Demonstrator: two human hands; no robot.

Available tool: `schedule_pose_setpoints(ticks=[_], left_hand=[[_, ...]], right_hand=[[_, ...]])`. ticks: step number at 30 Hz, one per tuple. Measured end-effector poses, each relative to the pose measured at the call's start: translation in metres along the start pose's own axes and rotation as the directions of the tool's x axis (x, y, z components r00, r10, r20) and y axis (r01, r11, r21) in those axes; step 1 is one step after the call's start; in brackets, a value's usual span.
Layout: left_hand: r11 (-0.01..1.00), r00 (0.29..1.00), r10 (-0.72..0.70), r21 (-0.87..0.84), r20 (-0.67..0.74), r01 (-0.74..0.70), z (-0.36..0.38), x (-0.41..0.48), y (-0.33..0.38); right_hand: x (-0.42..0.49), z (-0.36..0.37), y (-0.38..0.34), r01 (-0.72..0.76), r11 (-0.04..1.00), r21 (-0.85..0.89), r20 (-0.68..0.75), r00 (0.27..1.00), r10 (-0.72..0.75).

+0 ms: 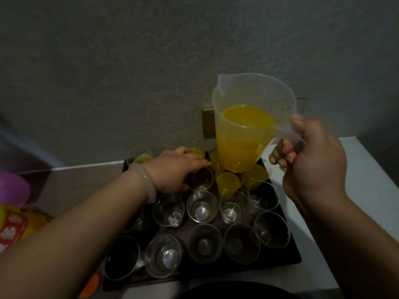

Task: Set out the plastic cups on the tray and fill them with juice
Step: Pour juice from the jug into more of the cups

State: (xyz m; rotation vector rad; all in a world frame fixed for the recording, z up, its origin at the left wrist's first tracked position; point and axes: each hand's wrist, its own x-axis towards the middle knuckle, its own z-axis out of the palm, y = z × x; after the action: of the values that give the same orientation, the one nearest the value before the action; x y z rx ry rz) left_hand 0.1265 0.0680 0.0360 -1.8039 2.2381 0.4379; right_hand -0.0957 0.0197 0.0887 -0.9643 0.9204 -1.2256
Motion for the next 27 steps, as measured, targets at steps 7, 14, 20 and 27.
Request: schedule_pose_setpoints(ticks=[7,14,20,27], left_hand=[[1.0,1.0,-0.006,-0.008,0.01,0.007,0.0043,0.004,-0.001],[1.0,1.0,0.002,-0.004,0.0,-0.002,0.0058,0.0047,-0.0022],[1.0,1.0,0.008,0.003,-0.002,-0.008,0.0055,0.004,-0.0012],[0.999,1.0,-0.03,-0.015,-0.007,0.03,0.0009,0.0044,-0.0033]], right_hand=[[-0.0003,0.0007,0.0003,0.005,1.0,-0.029,0.022,1.0,-0.004],[0.0004,0.0012,0.001,0.007,0.999,-0.037,0.026,1.0,-0.006],[-0.0001,0.0029,0.0017,-0.011,1.0,-0.027,-0.004,1.0,0.011],[0.0023,0.003,0.0023,-0.015,1.0,0.001,0.008,1.0,0.015]])
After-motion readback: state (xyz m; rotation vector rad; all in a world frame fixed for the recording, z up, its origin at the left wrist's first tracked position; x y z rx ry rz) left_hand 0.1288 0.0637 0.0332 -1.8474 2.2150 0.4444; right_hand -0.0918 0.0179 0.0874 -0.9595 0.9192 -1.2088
